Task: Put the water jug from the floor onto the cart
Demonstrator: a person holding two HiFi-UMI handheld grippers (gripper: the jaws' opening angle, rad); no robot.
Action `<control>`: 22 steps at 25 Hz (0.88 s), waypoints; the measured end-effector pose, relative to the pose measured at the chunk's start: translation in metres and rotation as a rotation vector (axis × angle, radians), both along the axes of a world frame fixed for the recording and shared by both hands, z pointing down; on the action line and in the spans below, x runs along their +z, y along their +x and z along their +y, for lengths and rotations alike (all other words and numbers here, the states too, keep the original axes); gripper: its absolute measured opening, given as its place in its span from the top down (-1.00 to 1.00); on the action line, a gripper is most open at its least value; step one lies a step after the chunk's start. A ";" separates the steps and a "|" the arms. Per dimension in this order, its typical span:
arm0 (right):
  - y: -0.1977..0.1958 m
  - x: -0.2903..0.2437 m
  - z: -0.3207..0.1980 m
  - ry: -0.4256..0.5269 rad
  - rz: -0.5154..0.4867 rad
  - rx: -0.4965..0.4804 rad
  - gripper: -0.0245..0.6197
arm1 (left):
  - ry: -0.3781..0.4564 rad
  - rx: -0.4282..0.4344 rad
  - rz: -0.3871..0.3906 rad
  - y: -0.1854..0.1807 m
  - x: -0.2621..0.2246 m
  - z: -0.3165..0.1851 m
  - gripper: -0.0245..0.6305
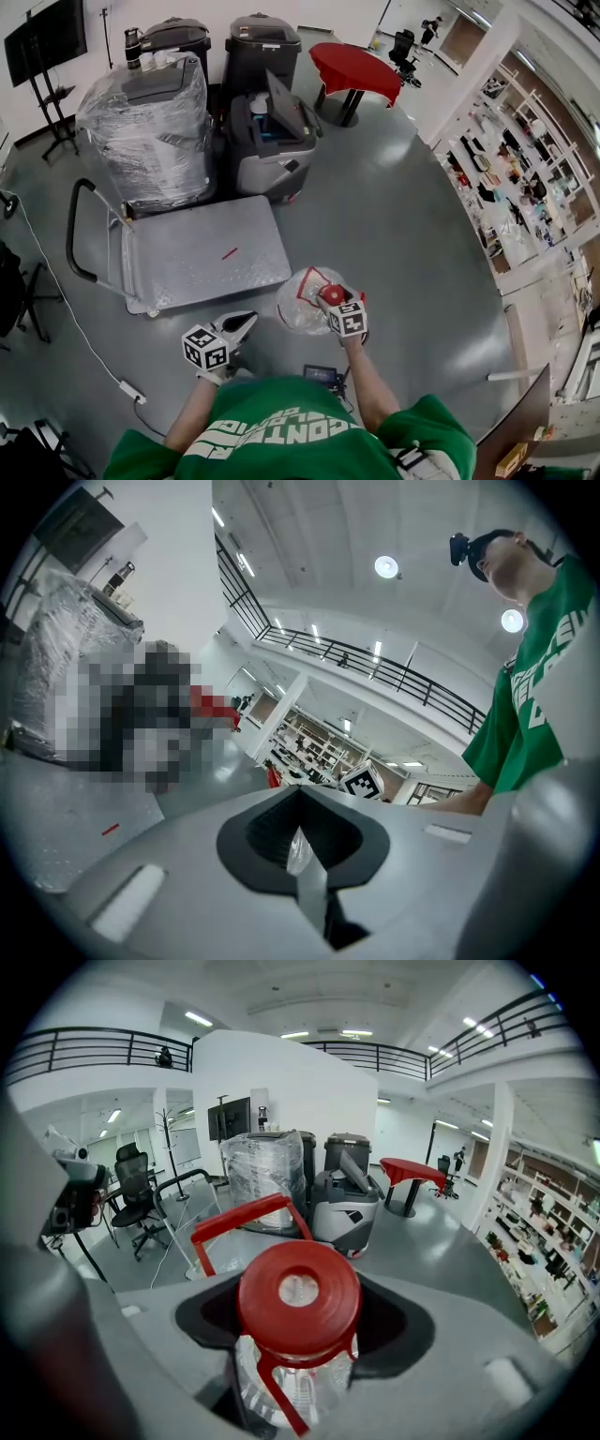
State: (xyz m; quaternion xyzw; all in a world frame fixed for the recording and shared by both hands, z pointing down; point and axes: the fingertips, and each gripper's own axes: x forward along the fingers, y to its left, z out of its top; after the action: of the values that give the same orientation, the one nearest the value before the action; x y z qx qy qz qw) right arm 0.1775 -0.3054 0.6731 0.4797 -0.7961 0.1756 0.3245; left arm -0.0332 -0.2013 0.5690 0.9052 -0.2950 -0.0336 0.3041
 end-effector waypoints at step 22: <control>-0.139 0.010 -0.121 0.014 -0.056 -0.144 -0.01 | -0.028 -0.124 -0.038 -0.108 0.020 -0.082 0.89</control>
State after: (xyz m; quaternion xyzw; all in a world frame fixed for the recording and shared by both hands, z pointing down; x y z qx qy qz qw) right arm 0.0389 -0.4266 0.6833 0.4183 -0.8385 0.1598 0.3107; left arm -0.1417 -0.2836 0.5888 0.8814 -0.3565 -0.0311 0.3082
